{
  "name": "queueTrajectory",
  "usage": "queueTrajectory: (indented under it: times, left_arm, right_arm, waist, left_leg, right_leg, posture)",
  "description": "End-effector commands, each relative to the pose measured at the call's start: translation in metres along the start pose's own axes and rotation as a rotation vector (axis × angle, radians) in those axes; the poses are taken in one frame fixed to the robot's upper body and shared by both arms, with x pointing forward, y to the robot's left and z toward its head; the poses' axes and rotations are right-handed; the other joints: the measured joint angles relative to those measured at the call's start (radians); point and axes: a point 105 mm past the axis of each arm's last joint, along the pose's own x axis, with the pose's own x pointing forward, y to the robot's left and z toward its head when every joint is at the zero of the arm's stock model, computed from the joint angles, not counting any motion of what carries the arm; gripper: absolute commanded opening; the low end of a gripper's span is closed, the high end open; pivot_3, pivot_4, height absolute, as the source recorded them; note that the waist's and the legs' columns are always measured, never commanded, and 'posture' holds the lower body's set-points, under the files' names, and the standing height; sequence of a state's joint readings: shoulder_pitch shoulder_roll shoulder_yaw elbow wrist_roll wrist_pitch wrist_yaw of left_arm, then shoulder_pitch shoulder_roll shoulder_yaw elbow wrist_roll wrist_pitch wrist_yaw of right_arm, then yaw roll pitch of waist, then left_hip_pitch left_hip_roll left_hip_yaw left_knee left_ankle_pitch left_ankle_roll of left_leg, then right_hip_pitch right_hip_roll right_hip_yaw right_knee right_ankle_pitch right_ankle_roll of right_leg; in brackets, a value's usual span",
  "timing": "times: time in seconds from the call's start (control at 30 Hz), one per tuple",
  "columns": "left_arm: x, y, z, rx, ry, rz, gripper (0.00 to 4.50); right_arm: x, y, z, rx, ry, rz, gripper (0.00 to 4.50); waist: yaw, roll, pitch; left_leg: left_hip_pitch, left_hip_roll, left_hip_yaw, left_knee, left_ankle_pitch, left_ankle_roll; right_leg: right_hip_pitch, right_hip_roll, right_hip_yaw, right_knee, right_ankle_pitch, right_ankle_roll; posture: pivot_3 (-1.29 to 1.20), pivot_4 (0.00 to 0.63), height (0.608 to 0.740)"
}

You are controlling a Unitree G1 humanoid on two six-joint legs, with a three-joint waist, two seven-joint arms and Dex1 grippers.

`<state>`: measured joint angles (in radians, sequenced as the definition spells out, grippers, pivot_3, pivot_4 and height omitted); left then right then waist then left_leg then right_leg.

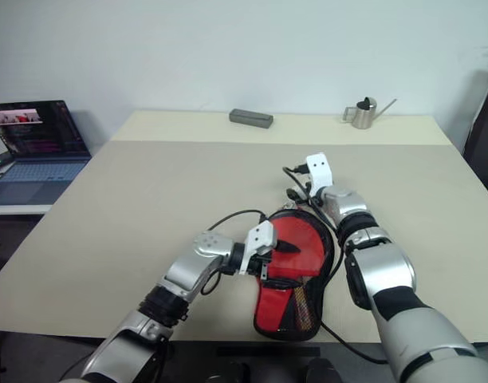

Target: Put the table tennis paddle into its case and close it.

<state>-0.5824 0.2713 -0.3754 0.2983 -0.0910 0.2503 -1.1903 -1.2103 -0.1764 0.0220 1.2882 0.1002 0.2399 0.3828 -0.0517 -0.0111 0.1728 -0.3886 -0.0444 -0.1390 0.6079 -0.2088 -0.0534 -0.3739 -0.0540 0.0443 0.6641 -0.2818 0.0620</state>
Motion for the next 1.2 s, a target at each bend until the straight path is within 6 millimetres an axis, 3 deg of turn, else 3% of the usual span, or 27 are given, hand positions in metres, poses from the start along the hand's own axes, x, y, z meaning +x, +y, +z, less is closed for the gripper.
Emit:
queueTrajectory:
  times: [0.03, 0.23, 0.27, 0.33, 0.53, 0.67, 0.83, 1.2]
  left_arm:
    - [0.007, -0.016, -0.034, -0.108, 0.098, -0.048, 4.5]
    - [0.007, -0.017, -0.035, -0.111, 0.102, -0.046, 4.5]
    - [0.007, -0.018, -0.035, -0.112, 0.102, -0.046, 4.5]
    - [0.007, -0.018, -0.035, -0.113, 0.102, -0.047, 4.5]
    - [0.007, -0.019, -0.038, -0.121, 0.106, -0.046, 4.5]
    - [0.007, -0.02, -0.042, -0.141, 0.11, -0.045, 4.5]
    - [0.007, -0.021, -0.048, -0.168, 0.114, -0.043, 4.5]
    - [0.011, -0.025, -0.054, -0.194, 0.113, -0.059, 4.5]
  right_arm:
    - [0.001, 0.004, 0.008, -0.029, -0.039, 0.001, 4.5]
    - [0.004, 0.007, 0.0, -0.057, -0.017, -0.007, 4.5]
    - [0.004, 0.008, -0.001, -0.065, -0.014, -0.01, 4.31]
    - [0.004, 0.008, -0.002, -0.071, -0.011, -0.017, 3.88]
    - [0.006, 0.009, -0.007, -0.094, 0.001, -0.023, 1.84]
    - [0.005, 0.007, -0.008, -0.099, -0.001, -0.036, 0.89]
    - [0.0, -0.009, -0.002, -0.131, -0.018, -0.079, 0.53]
    - [-0.022, -0.052, -0.004, -0.224, 0.002, -0.121, 0.52]
  waist:
    - [-0.002, 0.0, 0.0]
    - [-0.006, 0.0, 0.0]
    - [-0.006, 0.0, 0.0]
    - [-0.006, 0.0, 0.0]
    - [-0.006, 0.001, -0.001]
    - [-0.006, 0.001, -0.003]
    - [-0.006, 0.003, -0.004]
    - [-0.004, 0.006, -0.007]
  left_leg:
    - [0.0, 0.0, 0.0, 0.0, 0.0, 0.0]
    - [0.0, 0.0, 0.0, 0.0, 0.0, 0.0]
    - [0.001, 0.0, 0.0, 0.0, 0.0, 0.0]
    - [0.001, 0.0, 0.0, 0.0, 0.0, 0.0]
    - [0.002, 0.0, 0.001, 0.0, 0.0, 0.0]
    - [0.004, 0.0, 0.001, -0.001, 0.0, 0.0]
    - [0.005, 0.0, 0.001, -0.001, 0.0, 0.0]
    - [0.005, 0.0, 0.001, -0.001, 0.0, 0.0]
  right_leg:
    - [0.0, 0.0, 0.0, 0.0, 0.0, 0.0]
    - [0.0, 0.0, 0.0, 0.0, 0.0, 0.0]
    - [0.0, 0.001, 0.0, 0.0, 0.0, 0.0]
    - [0.0, 0.001, 0.0, 0.0, 0.0, 0.0]
    - [0.001, 0.001, 0.001, 0.0, 0.0, 0.0]
    - [0.002, 0.001, 0.001, 0.001, 0.0, 0.0]
    - [0.003, 0.001, 0.001, 0.001, 0.0, 0.0]
    - [0.004, 0.001, 0.001, 0.0, 0.0, 0.0]
  posture:
    - [0.0, 0.15, 0.74]
    - [0.0, 0.15, 0.74]
    - [0.0, 0.15, 0.74]
    - [0.0, 0.15, 0.74]
    - [0.0, 0.15, 0.74]
    - [0.0, 0.15, 0.74]
    - [0.0, 0.15, 0.74]
    - [0.0, 0.15, 0.74]
